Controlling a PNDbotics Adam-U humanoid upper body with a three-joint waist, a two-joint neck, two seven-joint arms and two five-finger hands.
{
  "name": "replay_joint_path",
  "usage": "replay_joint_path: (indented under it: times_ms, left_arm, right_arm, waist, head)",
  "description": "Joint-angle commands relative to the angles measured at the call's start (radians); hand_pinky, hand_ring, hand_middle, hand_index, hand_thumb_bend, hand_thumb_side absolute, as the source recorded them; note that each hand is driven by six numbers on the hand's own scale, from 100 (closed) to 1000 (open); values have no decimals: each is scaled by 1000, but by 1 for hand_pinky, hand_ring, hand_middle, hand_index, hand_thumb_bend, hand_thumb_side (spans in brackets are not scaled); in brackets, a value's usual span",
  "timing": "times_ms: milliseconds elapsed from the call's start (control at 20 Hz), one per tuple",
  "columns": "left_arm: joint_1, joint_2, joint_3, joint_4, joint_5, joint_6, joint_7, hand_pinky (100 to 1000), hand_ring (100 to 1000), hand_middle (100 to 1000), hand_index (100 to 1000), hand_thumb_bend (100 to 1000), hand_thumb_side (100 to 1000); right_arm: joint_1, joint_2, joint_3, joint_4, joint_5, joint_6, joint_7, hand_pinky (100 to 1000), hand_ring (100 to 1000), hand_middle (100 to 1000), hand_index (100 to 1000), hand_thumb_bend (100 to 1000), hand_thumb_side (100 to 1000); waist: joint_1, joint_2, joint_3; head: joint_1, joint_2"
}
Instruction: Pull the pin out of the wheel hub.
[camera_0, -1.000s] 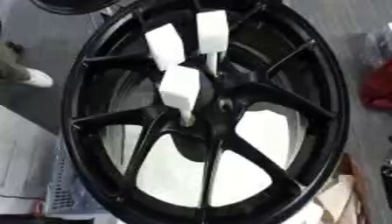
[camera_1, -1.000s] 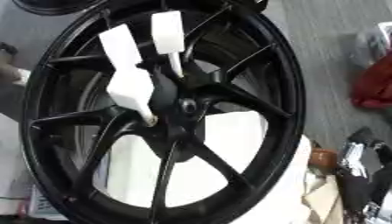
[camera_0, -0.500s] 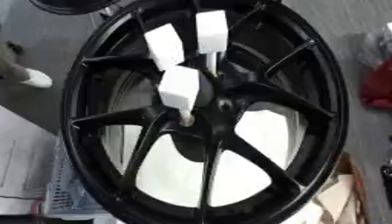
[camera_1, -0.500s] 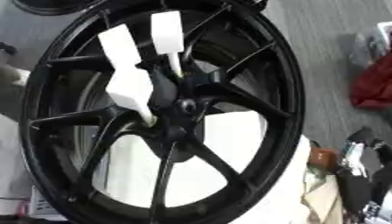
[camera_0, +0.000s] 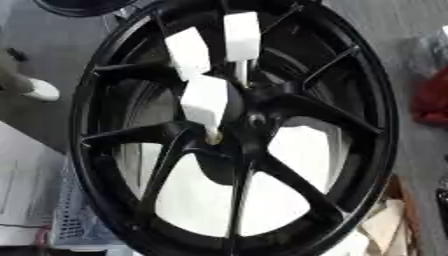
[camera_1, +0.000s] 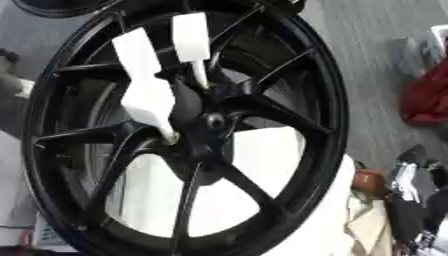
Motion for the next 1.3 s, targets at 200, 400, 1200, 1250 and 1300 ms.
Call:
replay_joint_path:
  times_ms: [200, 400, 1200, 1250, 1300]
  left_arm:
    - [-1, 51, -12, -8, -46, -71, -198, 841, 819, 734, 829, 100, 411]
    - [-4, 51, -24, -8, -51, -81, -212, 842, 821, 735, 828, 100, 409]
    - [-80, 3, -87, -6, -170, -135, -177, 851, 850, 775, 861, 196, 155]
    - [-88, -5, -96, 0, -183, -131, -172, 852, 851, 774, 857, 204, 143]
    - [-98, -16, -106, 12, -197, -130, -167, 852, 851, 769, 854, 207, 144]
  right_arm:
    - [2, -22, 0, -12, -3, -8, -12, 524, 898, 852, 832, 100, 564]
    - [1, -25, 0, -12, -4, -8, -13, 524, 899, 853, 832, 100, 564]
    - [-3, -28, 5, -12, -10, -7, -6, 523, 899, 853, 832, 100, 565]
    - [-4, -27, 6, -12, -11, -7, -5, 523, 899, 853, 832, 100, 565]
    - [-5, -26, 7, -12, -11, -7, -5, 523, 899, 853, 832, 100, 565]
  waist:
    - [1, -30, 1]
    - [3, -30, 4]
    - [2, -28, 8]
    - [2, -27, 7]
    - [2, -25, 6]
  head:
    - [-1, -9]
    - [1, -6]
    - [20, -6]
    - [20, -6]
    - [21, -7]
